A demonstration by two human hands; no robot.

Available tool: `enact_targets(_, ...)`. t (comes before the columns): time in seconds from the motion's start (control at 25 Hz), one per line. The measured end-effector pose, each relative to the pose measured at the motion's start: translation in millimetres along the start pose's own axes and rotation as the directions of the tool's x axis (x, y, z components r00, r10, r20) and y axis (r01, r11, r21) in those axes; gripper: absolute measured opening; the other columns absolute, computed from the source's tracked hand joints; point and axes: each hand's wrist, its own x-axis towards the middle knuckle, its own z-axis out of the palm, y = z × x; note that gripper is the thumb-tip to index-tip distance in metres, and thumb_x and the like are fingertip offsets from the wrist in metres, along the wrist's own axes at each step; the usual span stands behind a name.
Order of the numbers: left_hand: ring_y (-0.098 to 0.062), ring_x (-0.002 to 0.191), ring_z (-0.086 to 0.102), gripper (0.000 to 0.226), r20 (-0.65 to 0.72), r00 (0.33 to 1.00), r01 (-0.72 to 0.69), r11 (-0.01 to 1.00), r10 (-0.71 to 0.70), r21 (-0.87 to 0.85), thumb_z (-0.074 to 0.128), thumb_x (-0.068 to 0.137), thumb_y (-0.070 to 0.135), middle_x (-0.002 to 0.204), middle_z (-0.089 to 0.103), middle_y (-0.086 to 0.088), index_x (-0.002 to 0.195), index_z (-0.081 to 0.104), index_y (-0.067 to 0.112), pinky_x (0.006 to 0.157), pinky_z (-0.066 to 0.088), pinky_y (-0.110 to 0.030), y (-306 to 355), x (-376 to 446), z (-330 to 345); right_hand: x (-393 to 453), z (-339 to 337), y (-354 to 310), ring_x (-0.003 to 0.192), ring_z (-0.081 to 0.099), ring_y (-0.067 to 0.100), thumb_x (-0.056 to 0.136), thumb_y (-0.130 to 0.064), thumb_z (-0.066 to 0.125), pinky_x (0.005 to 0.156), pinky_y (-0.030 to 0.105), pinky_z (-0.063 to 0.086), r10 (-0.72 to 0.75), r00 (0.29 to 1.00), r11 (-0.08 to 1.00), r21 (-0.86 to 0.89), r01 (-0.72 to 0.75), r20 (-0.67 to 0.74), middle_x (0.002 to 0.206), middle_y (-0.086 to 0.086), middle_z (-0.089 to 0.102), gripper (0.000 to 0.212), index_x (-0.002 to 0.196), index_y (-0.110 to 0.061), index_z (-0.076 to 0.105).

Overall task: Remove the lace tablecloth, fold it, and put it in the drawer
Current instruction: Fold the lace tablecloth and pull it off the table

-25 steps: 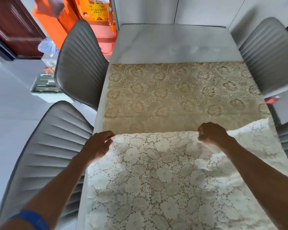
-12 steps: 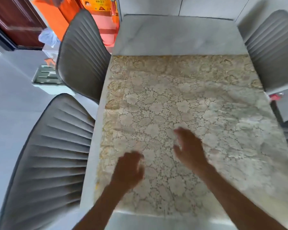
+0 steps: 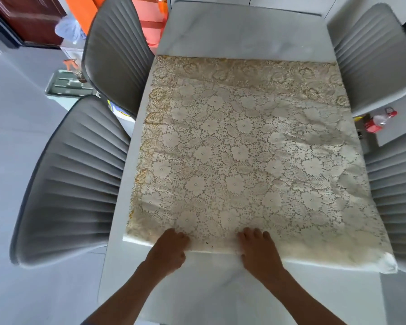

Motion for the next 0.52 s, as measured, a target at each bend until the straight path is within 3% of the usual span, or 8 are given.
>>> enact_targets(0.08,-0.027,0.101,0.059,0.018,0.148,0.979,0.147,0.988,-0.14,-0.039,0.058,0.08,0.018,0.1,0.068,-0.005,0.097,0.064,0.015,0.094,0.048,-0.031,18.4,-8.4,4.9,-8.1,1.8,10.5,0.098,0.063,0.033,0.074,-0.019,0.072,0.085,0.043,0.05,-0.012,0.993,0.999,-0.048,0.018,0.114,0.103,0.01,0.068,0.034,0.107,-0.012,0.066)
enact_targets(0.16,-0.028,0.101,0.06,0.019,0.313,0.945,0.107,0.994,-0.094,-0.024,0.055,0.081,0.013,0.101,0.068,-0.007,0.098,0.062,0.013,0.1,0.042,-0.036,45.5,-24.2,9.8,-15.6,3.6,13.6,0.107,0.061,0.029,0.084,-0.015,0.06,0.095,0.042,0.043,-0.06,0.952,0.996,-0.051,0.08,0.302,0.111,0.005,0.068,0.031,0.115,-0.016,0.063)
enact_targets(0.24,-0.028,0.096,0.064,0.019,0.455,0.89,0.063,0.996,-0.028,-0.063,0.064,0.077,0.012,0.098,0.07,-0.008,0.096,0.064,0.011,0.1,0.045,-0.04,68.7,-42.1,10.8,-20.2,-3.2,11.8,0.102,0.066,0.027,0.08,-0.015,0.066,0.091,0.038,0.048,-0.115,0.857,0.991,0.005,0.131,0.502,0.109,0.007,0.07,0.031,0.111,-0.012,0.067)
enact_targets(0.32,-0.026,0.101,0.065,0.029,0.501,0.865,0.116,0.975,-0.006,-0.188,0.071,0.077,0.018,0.109,0.069,-0.006,0.105,0.065,0.013,0.095,0.05,-0.039,70.8,-49.9,5.8,-13.4,-21.8,10.2,0.098,0.068,0.025,0.077,-0.015,0.07,0.078,0.03,0.051,-0.126,0.786,0.991,0.11,0.074,0.606,0.109,0.008,0.07,0.033,0.109,-0.008,0.067)
enact_targets(0.44,-0.015,0.099,0.063,0.026,0.325,0.934,0.28,0.866,-0.146,-0.414,0.065,0.085,0.028,0.111,0.069,0.001,0.11,0.065,0.021,0.087,0.049,-0.028,34.3,-32.9,-30.7,27.0,-72.6,1.1,0.088,0.061,0.016,0.08,-0.012,0.064,0.064,0.021,0.044,-0.145,0.895,0.969,0.242,0.043,0.422,0.101,-0.001,0.063,0.029,0.109,-0.015,0.064)
enact_targets(0.52,-0.011,0.092,0.061,0.019,0.154,0.937,0.345,0.775,-0.312,-0.53,0.059,0.089,0.027,0.109,0.069,0.004,0.107,0.065,0.023,0.081,0.046,-0.024,-11.1,-5.0,-65.6,69.7,-113.7,-16.3,0.088,0.06,0.012,0.084,-0.014,0.062,0.069,0.023,0.048,-0.153,0.959,0.951,0.299,0.077,0.24,0.101,-0.004,0.062,0.026,0.11,-0.02,0.061)
